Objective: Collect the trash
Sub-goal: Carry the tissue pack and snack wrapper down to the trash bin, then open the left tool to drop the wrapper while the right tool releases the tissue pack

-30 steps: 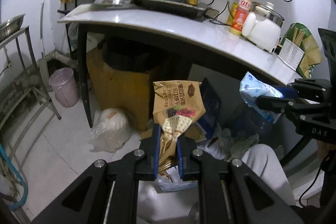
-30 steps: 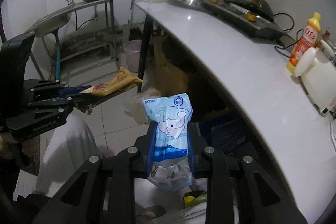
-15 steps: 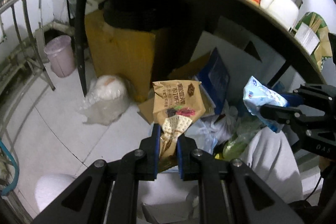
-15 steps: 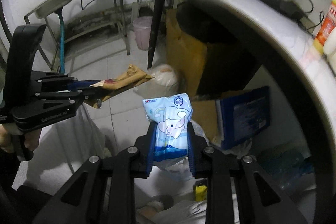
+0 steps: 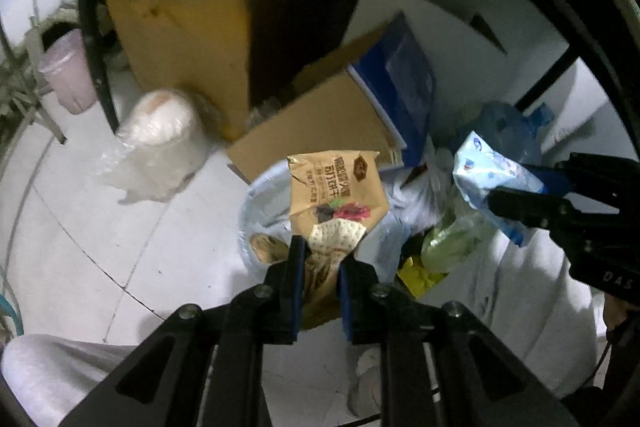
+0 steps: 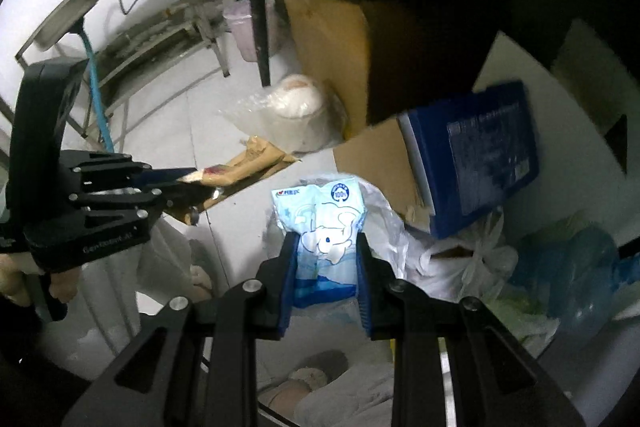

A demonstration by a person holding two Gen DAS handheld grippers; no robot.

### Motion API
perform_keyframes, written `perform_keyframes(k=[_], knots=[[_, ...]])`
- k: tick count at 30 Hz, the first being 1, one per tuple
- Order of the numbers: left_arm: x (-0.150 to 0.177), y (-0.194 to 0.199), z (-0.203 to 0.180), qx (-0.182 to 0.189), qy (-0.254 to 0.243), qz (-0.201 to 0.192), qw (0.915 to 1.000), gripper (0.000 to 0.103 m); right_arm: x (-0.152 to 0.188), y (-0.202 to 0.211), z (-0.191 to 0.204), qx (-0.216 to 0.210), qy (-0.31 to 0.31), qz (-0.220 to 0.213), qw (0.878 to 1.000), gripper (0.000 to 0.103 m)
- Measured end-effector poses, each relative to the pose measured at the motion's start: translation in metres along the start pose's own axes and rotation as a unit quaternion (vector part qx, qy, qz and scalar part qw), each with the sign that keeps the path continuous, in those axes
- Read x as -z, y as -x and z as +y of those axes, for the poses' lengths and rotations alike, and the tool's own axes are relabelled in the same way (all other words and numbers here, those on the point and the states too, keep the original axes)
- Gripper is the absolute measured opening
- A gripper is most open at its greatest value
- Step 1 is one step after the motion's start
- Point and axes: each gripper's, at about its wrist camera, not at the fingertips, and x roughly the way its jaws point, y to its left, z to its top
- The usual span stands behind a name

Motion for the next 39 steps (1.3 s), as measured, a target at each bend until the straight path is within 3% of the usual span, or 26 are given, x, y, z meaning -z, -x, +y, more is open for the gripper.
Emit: perform_keyframes(k=[2, 8, 15, 34, 39], knots=[[-0.002, -0.014, -0.004, 0.003, -0.003, 0.014, 0.9999, 0.016, 0.004, -0.012, -0.012, -0.002, -0.014, 0.010, 1.000, 0.024], [-0.012, -0.051, -0.009, 0.005, -0.005, 0.056, 0.9984, 0.030, 0.012, -0.030, -0.040, -0.006, -0.044, 0.027, 0.999, 0.024], [-0.012, -0.069, -0.012, -0.003, 0.001, 0.071, 0.9975, 0.059, 0.015, -0.049, -0.059, -0.009, -0.064, 0.044, 0.997, 0.024], [-0.005, -0.057, 0.048, -0.017, 0.069, 0.043, 0.9965, 0.059, -0.006, -0.109, -0.034, -0.010, -0.047, 0.086, 0.995, 0.025], [-0.005, -0.050, 0.057, -0.011, 0.079, 0.034, 0.9962, 0.059, -0.018, -0.119, -0.026, 0.001, -0.047, 0.086, 0.995, 0.030]])
